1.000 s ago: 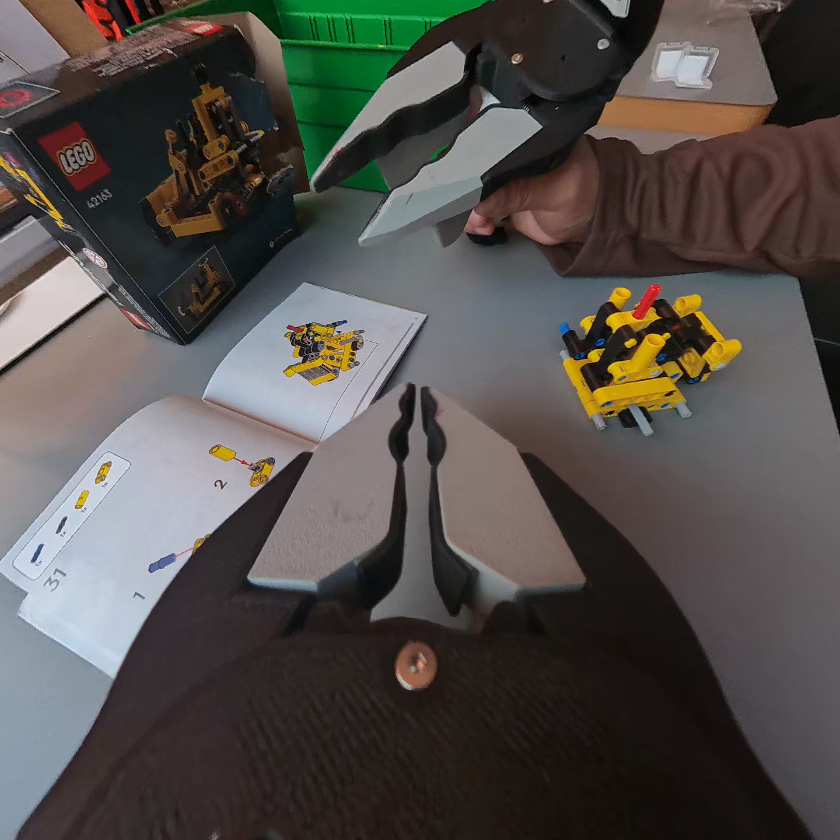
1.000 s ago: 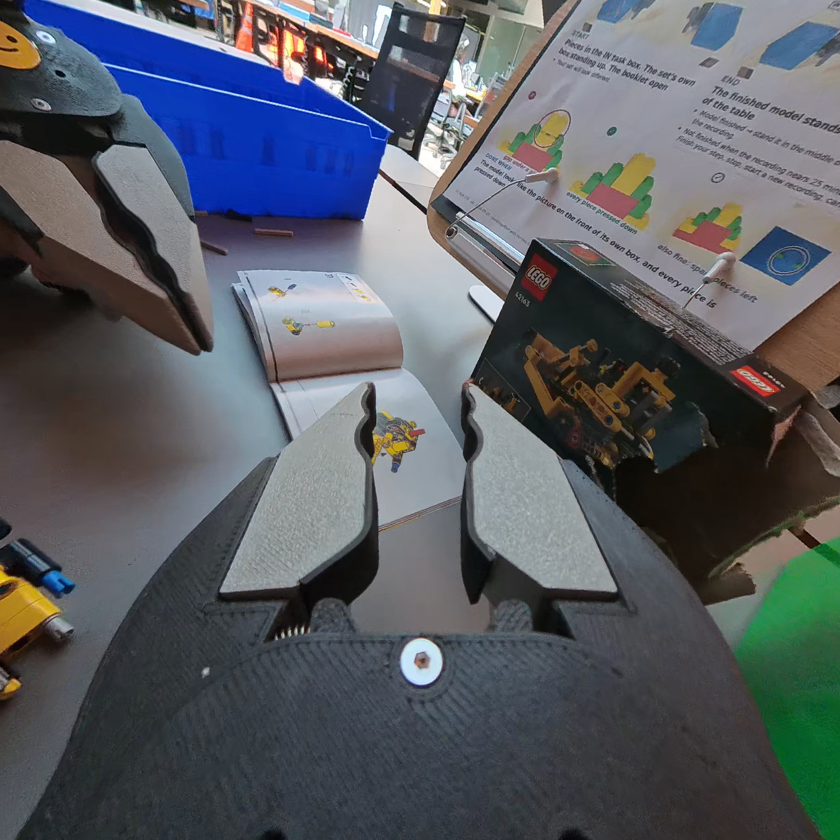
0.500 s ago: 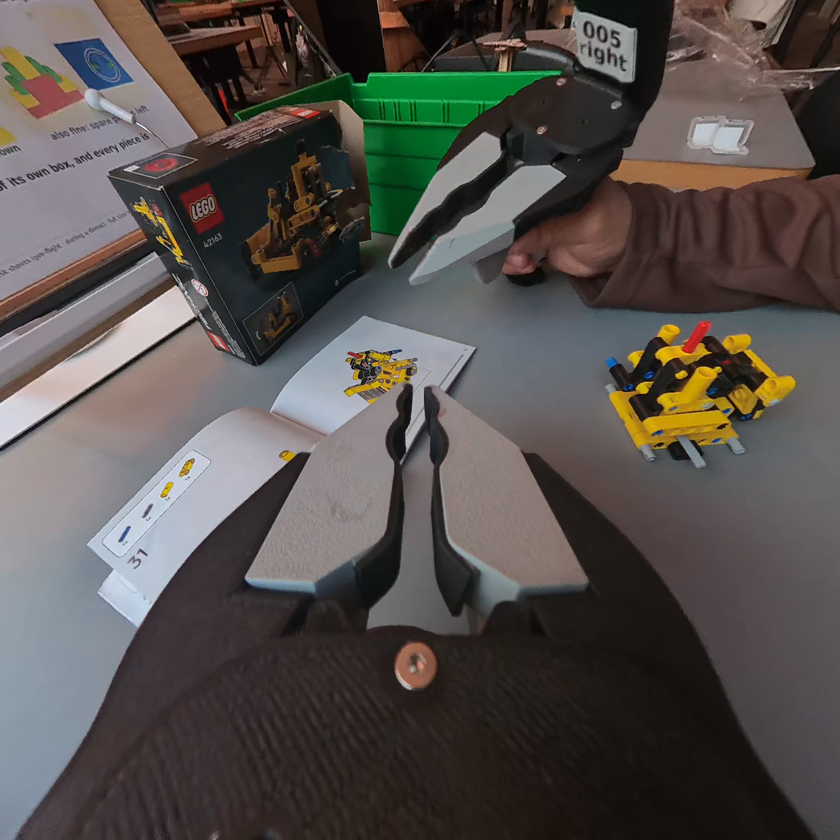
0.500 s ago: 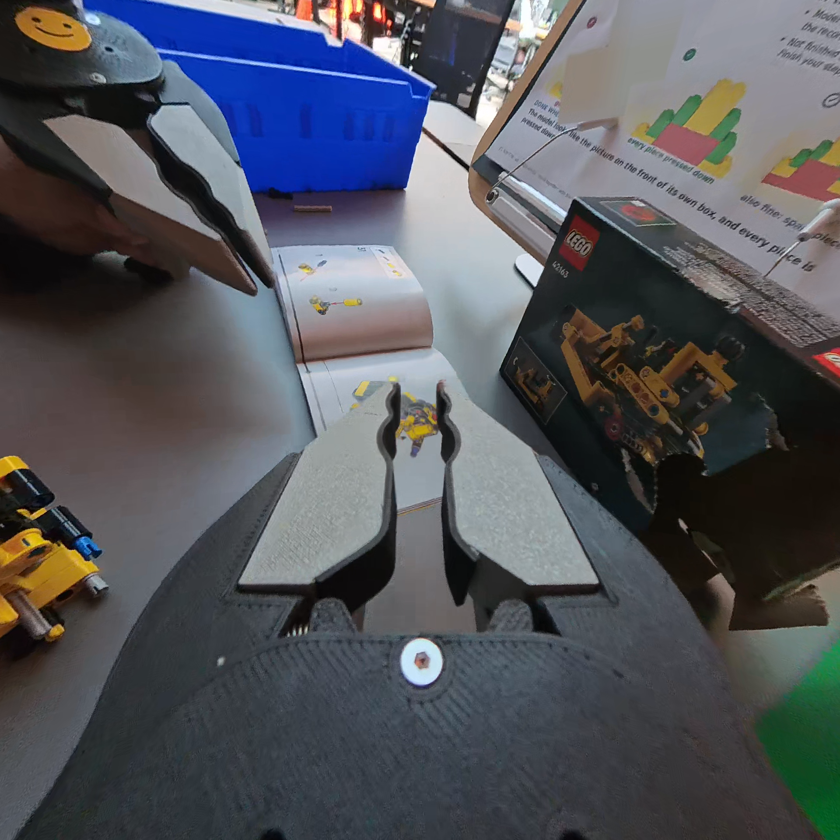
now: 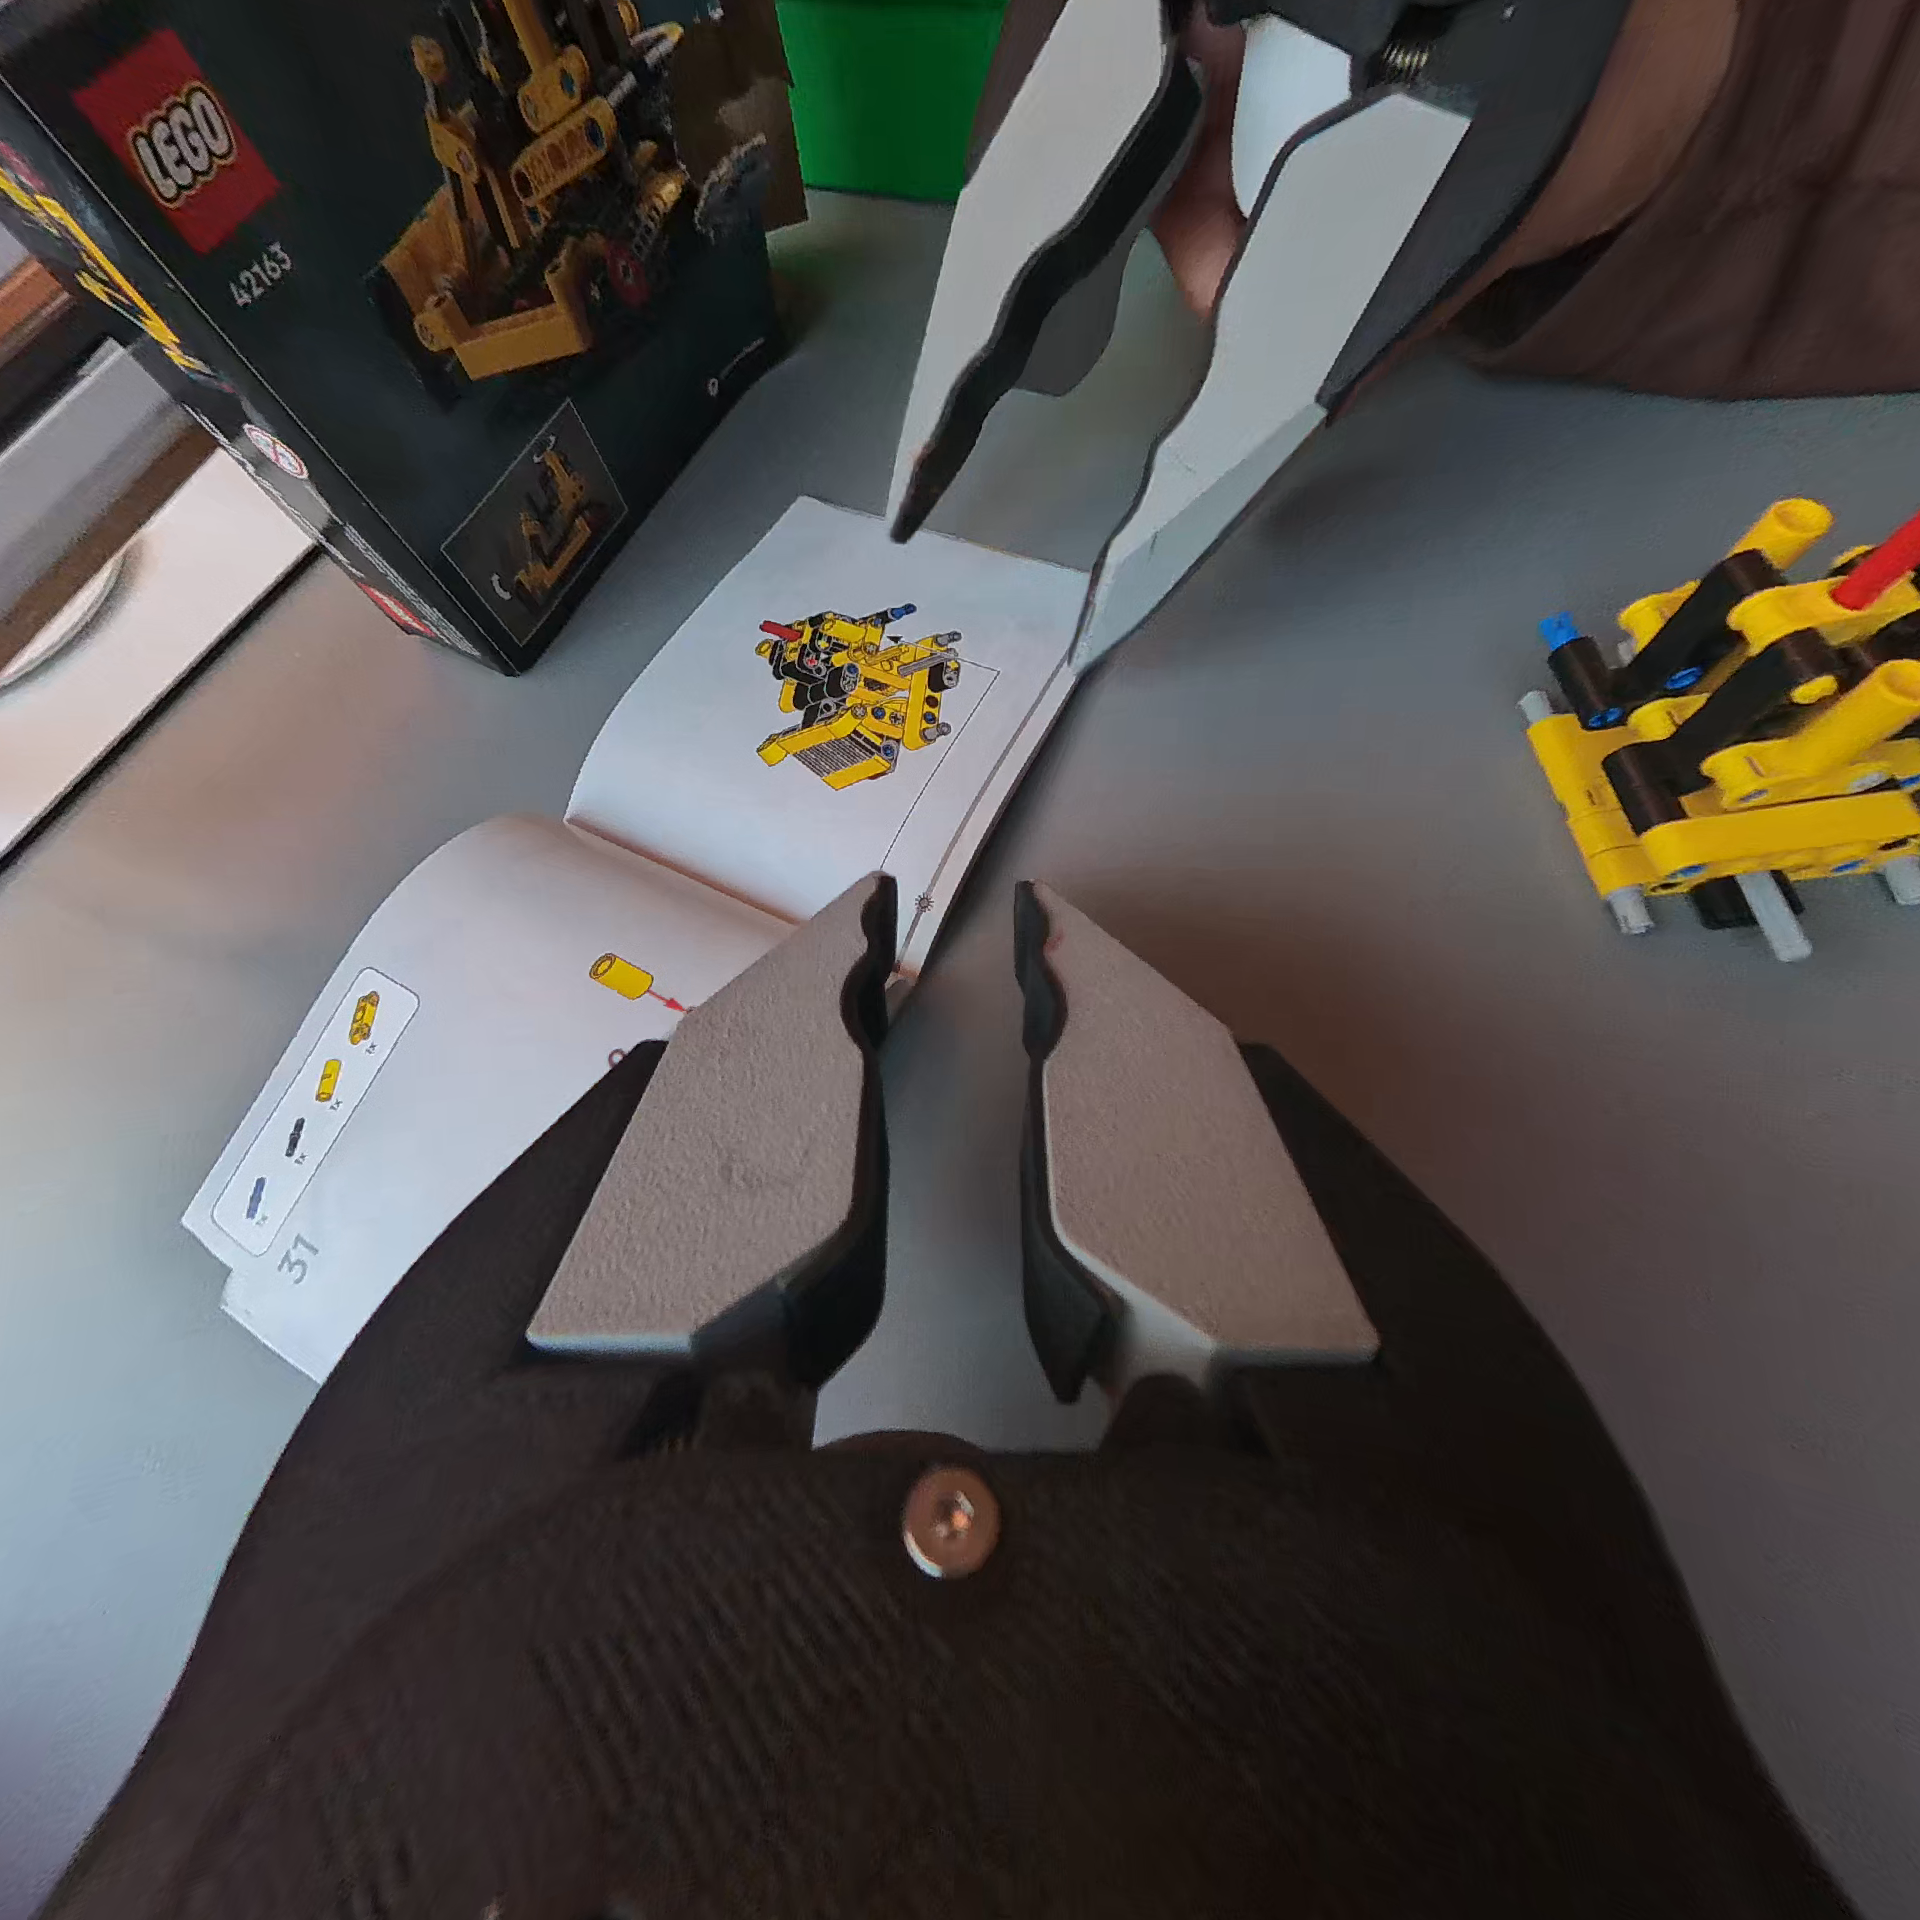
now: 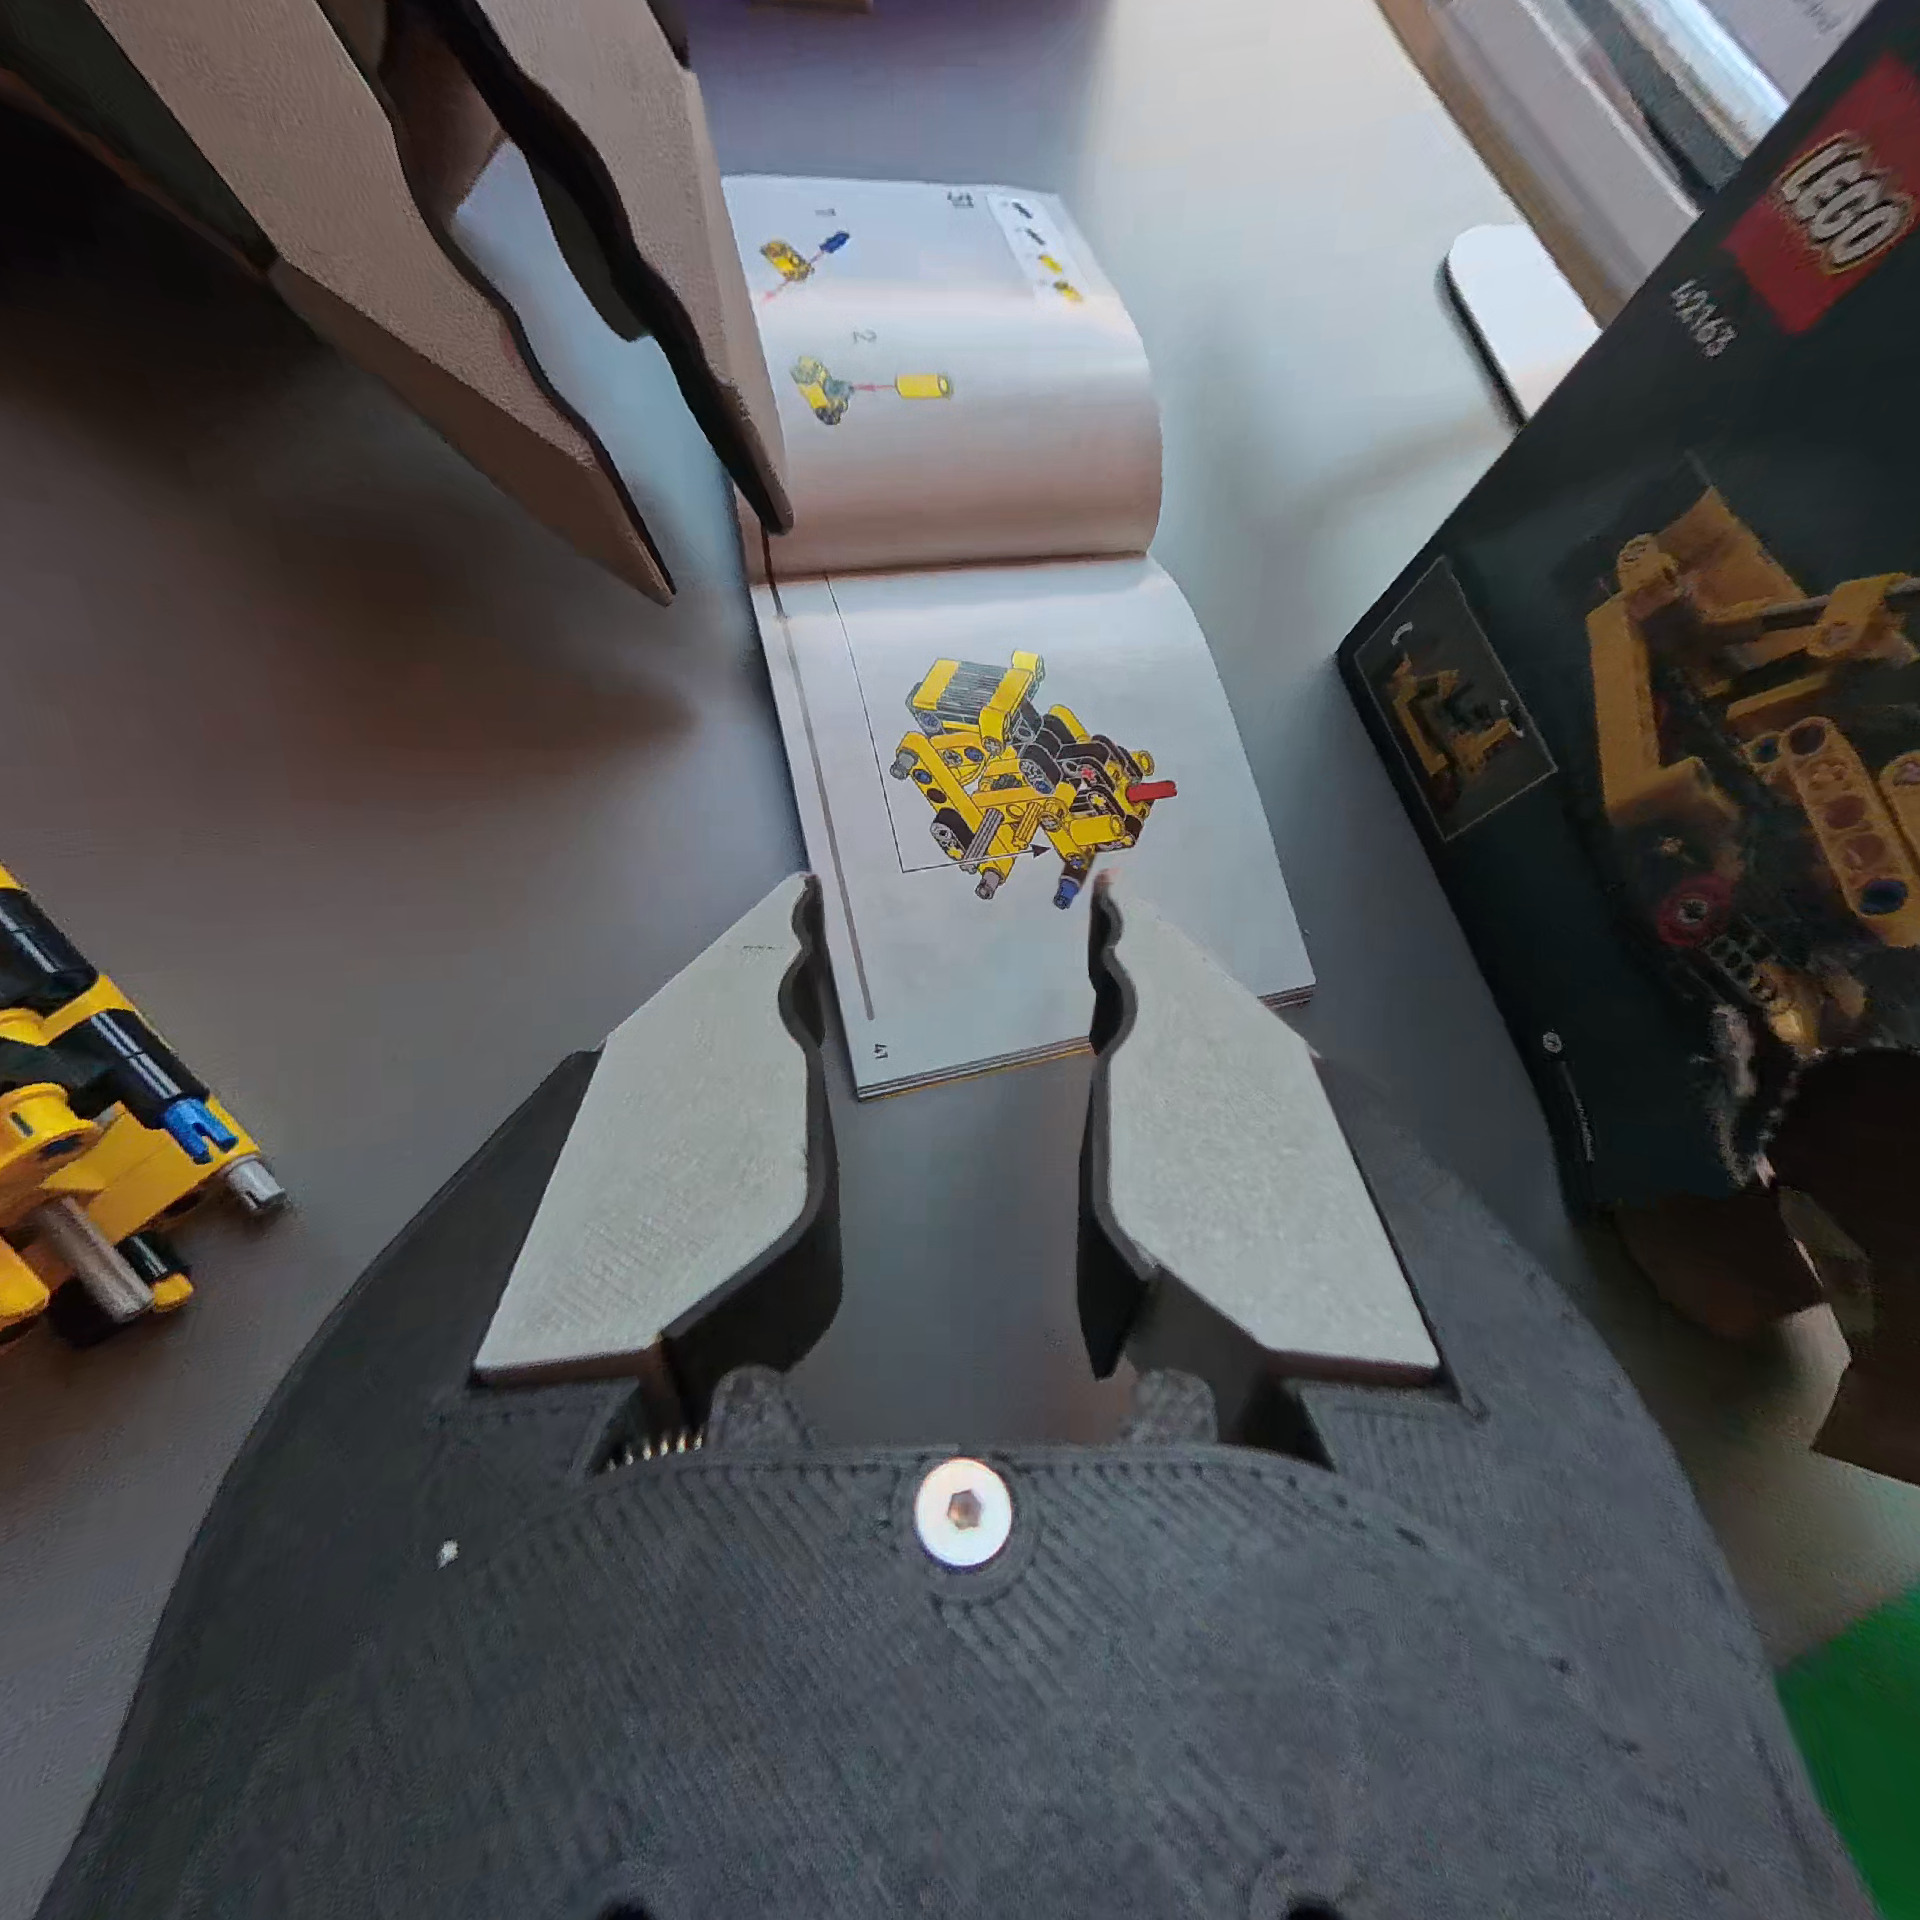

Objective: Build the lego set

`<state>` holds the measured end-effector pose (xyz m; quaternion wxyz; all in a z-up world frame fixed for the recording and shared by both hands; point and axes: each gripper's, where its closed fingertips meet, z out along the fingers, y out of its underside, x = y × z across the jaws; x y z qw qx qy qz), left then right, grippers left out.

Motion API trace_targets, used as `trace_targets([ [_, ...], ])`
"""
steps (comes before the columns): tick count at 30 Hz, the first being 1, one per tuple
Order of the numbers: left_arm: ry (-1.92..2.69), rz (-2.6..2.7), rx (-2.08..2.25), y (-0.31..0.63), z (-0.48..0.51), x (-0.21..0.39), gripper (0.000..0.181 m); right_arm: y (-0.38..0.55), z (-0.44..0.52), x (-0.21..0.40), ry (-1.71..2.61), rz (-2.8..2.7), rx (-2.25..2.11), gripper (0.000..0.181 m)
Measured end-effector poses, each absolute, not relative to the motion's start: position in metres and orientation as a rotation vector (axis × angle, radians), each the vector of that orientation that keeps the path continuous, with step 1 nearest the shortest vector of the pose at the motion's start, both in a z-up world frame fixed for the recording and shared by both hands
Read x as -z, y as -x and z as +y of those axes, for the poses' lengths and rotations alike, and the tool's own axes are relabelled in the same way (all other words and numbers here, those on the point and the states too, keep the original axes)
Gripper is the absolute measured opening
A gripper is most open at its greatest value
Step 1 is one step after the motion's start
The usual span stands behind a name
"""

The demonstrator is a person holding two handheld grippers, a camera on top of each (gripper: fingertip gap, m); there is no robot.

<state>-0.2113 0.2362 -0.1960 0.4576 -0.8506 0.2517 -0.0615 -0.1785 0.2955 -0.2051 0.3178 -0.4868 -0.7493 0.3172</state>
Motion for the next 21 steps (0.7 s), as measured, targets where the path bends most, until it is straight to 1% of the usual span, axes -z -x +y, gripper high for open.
trace_targets([
  [1, 2.1, 0.623, 0.145, 0.211, 0.238, 0.197, 0.02, 0.179, 0.295, 0.209, 1.287, -1.995, -0.814, 0.046],
  [2, 2.098, 0.625, 0.137, 0.211, 0.24, 0.197, 0.02, 0.178, 0.294, 0.213, 1.293, -2.019, -0.797, 0.04],
  [5, 2.102, 0.632, 0.124, 0.21, 0.247, 0.198, 0.02, 0.178, 0.29, 0.218, 1.283, -2.067, -0.79, 0.01],
  [8, 2.115, 0.657, 0.1, 0.21, 0.251, 0.201, 0.021, 0.177, 0.287, 0.219, 1.266, -2.084, -0.789, 0.0],
  [14, 2.058, 0.606, 0.093, 0.218, 0.253, 0.191, 0.013, 0.183, 0.289, 0.208, 1.213, -2.009, -0.791, 0.0],
  [17, 2.071, 0.572, 0.112, 0.224, 0.255, 0.191, 0.014, 0.186, 0.293, 0.198, 1.224, -1.939, -0.827, 0.0],
  [18, 2.078, 0.568, 0.105, 0.225, 0.256, 0.192, 0.014, 0.186, 0.299, 0.196, 1.228, -1.908, -0.807, 0.002],
  [21, 2.087, 0.572, 0.06, 0.226, 0.258, 0.194, 0.014, 0.183, 0.308, 0.189, 1.252, -1.861, -0.806, 0.019],
])
